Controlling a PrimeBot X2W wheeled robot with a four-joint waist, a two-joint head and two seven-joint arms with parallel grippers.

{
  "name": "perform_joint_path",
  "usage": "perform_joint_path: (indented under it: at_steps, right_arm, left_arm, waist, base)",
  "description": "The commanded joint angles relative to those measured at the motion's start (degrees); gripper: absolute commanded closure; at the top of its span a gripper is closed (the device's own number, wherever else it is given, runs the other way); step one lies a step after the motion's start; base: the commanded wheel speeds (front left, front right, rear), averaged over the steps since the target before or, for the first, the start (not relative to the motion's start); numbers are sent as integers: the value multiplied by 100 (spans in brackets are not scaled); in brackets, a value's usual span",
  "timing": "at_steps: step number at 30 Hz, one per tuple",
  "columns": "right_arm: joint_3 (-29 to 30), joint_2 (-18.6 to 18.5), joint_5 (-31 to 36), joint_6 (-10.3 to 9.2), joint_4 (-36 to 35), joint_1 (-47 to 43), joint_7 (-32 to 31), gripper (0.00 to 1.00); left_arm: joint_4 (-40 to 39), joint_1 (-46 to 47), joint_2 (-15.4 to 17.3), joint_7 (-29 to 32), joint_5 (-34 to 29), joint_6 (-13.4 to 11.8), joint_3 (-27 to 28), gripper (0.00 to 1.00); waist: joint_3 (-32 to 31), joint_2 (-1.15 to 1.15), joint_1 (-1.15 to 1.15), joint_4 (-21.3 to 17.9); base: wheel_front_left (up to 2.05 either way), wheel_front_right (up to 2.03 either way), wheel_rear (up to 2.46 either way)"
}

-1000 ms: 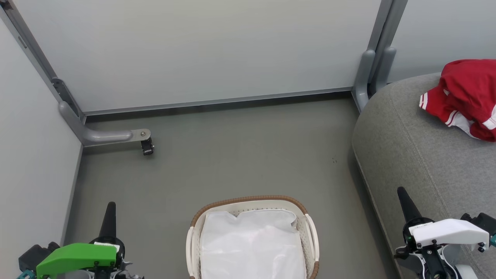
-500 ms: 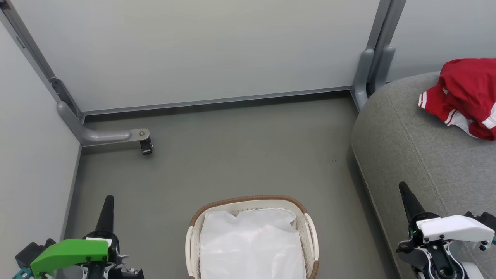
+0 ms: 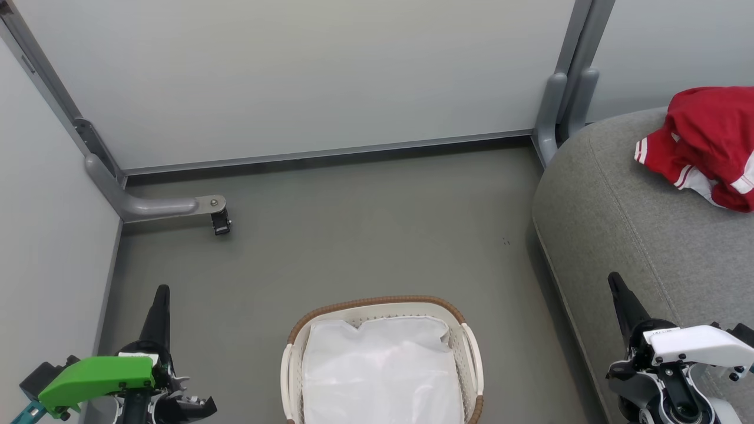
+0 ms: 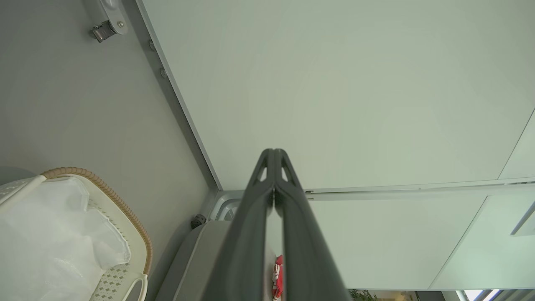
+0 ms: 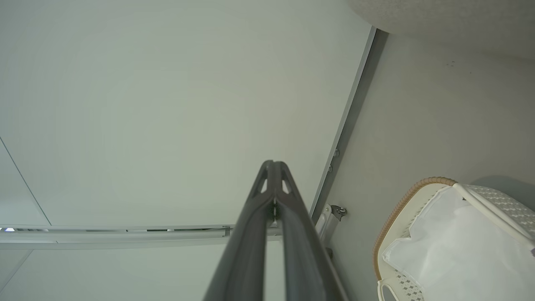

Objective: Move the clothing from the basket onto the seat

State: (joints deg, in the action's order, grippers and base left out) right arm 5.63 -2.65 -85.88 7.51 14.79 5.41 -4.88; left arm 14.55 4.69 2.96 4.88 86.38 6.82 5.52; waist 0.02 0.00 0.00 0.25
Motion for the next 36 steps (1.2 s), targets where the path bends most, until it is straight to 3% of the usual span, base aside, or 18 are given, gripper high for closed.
perform_joint_path:
  at_steps: [1,16,36]
  right_arm:
    - [32,-34,-116,-3,-51,90,-25,100]
    - [104,-39,-664,-2,-96,103,-189,100]
    - [101,-38,-664,-2,-95,102,-182,100]
  left_arm:
    - [-46,114,-1,28,107,37,36,100]
    - [-61,199,-11,183,618,88,121,100]
    - [-57,187,-10,190,611,85,117,100]
  waist:
    - [1,0,0,-2]
    - [15,0,0,-24]
    - [16,0,0,-25]
  base:
    - [0,0,0]
    - [0,0,0]
    - [0,0,0]
